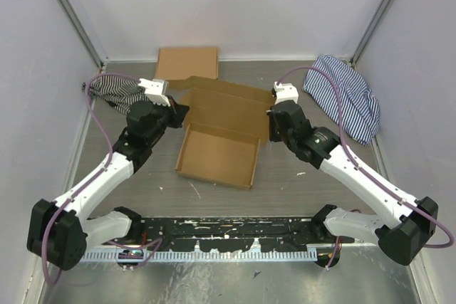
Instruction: Fold the paper box
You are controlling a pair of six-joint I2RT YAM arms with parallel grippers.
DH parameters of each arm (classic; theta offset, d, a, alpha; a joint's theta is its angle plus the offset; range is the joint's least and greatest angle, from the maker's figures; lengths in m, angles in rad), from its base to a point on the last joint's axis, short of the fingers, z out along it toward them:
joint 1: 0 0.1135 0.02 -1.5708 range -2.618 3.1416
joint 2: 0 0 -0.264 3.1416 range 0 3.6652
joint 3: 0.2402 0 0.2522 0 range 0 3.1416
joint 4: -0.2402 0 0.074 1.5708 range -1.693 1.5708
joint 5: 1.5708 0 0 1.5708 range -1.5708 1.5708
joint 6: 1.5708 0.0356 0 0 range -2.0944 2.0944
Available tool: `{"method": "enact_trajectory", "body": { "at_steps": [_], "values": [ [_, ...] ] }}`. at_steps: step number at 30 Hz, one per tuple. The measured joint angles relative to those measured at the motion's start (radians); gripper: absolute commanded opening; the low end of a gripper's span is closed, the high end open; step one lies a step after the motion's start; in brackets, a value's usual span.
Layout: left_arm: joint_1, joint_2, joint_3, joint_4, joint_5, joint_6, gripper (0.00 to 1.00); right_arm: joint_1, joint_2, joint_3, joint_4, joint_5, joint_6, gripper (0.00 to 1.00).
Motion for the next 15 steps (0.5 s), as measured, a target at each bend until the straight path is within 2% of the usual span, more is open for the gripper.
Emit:
{"method": "enact_trajectory", "body": {
  "at_steps": [5, 8, 10, 15],
  "values": [
    [-0.061, -0.116, -0.06, -0.074, -0.095, -0.05, 0.0, -0.002, 0.08, 0.041, 0.02, 0.01, 0.026, 0.03],
    [-0.108, -0.168, -0.096, -0.101, -0.159, -0.073, 0.0, -0.007, 0.14, 0.078, 0.039, -0.001, 0.051, 0.07],
    [-0.13, -0.192, -0.114, -0.118, -0.195, -0.084, 0.0, -0.008, 0.163, 0.096, 0.051, -0.02, 0.067, 0.15],
    [-0.157, -0.219, -0.147, -0.137, -0.231, -0.1, 0.0, 0.006, 0.164, 0.096, 0.074, -0.1, 0.096, 0.48]
  ]
}}
